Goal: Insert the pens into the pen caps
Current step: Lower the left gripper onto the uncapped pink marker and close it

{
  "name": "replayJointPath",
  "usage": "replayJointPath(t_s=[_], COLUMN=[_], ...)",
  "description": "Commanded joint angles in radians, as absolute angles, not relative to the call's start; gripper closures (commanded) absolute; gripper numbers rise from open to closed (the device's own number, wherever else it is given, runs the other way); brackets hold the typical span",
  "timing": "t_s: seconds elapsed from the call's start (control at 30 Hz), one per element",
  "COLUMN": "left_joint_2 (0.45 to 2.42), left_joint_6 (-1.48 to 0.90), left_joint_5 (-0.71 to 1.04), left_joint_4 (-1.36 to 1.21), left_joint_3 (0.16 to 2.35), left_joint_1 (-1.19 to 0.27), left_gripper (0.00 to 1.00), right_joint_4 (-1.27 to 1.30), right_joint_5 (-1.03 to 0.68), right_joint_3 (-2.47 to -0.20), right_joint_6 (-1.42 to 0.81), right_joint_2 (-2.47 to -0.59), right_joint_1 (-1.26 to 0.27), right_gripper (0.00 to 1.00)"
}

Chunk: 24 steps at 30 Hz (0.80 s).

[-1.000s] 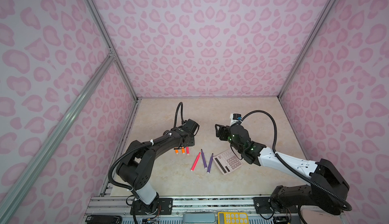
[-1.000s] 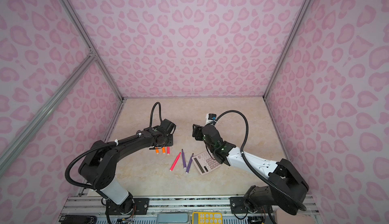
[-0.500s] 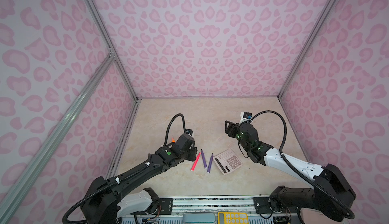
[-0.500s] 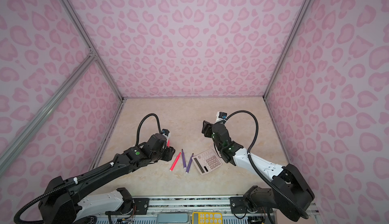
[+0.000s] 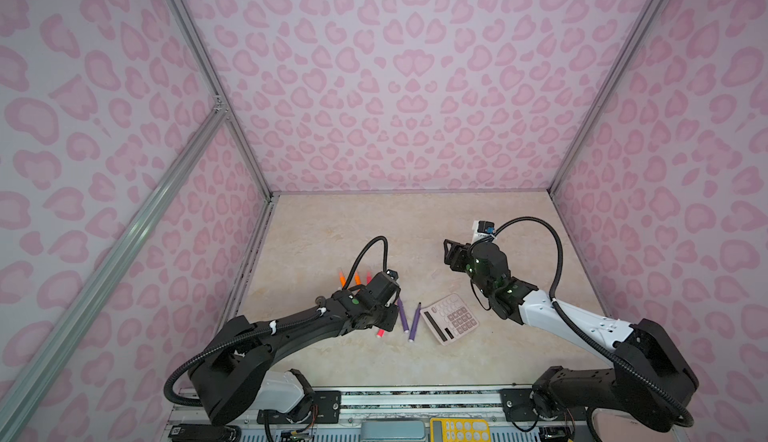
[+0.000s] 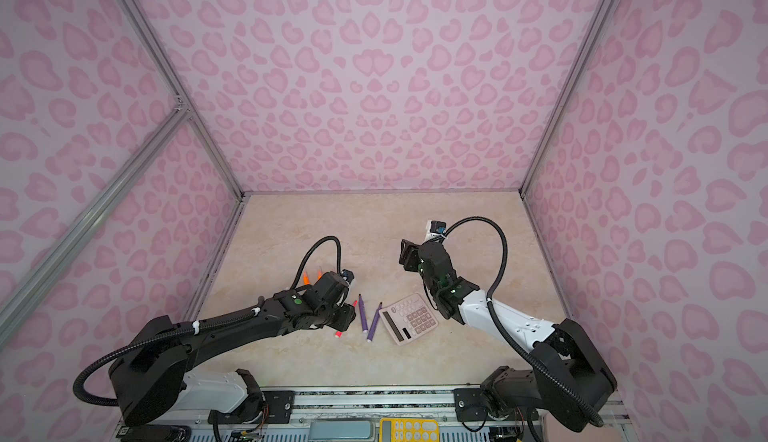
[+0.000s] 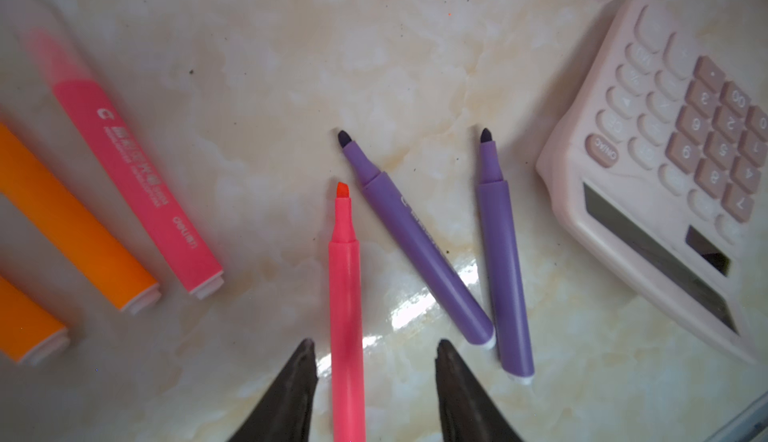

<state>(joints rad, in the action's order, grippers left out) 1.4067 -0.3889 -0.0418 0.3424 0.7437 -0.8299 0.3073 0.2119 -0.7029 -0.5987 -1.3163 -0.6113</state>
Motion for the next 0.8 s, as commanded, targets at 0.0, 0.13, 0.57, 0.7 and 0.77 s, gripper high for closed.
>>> replayJointPath(t_s=[0.0, 0.13, 0.57, 0.7, 0.77], left_joint_2=[1.451, 1.503, 1.561, 1.564, 1.565], left_joint_6=[-0.388, -0.404, -0.4, -0.399, -0.398], left_joint_5=[-0.1, -0.136, -0.136, -0.117, -0.109], left_joint_4=[0.349, 0.38, 0.399, 0.394, 0.394], left_joint_3=[0.774, 0.798, 0.807, 0.802, 0.801], left_joint_1=[-0.833, -0.831, -0.833, -0.834, -0.833], left_gripper=[0.52, 0.53, 0.54, 0.55, 0.55], right_joint_4=[0.314, 0.322, 0.324, 0.301, 0.311], right_joint_5=[0.207, 0.207, 0.209, 0.211, 0.213], right_joint_3=[-0.701, -0.688, -0.685, -0.697, -0.688], right_joint_6=[-0.585, -0.587, -0.604, -0.596, -0.602], right_joint_2=[-1.305, -1.303, -1.302, -1.302, -1.305], right_joint_1=[-0.61, -0.611, -0.611, -0.61, -0.61], right_gripper=[0.26, 0.26, 0.26, 0.26, 0.26])
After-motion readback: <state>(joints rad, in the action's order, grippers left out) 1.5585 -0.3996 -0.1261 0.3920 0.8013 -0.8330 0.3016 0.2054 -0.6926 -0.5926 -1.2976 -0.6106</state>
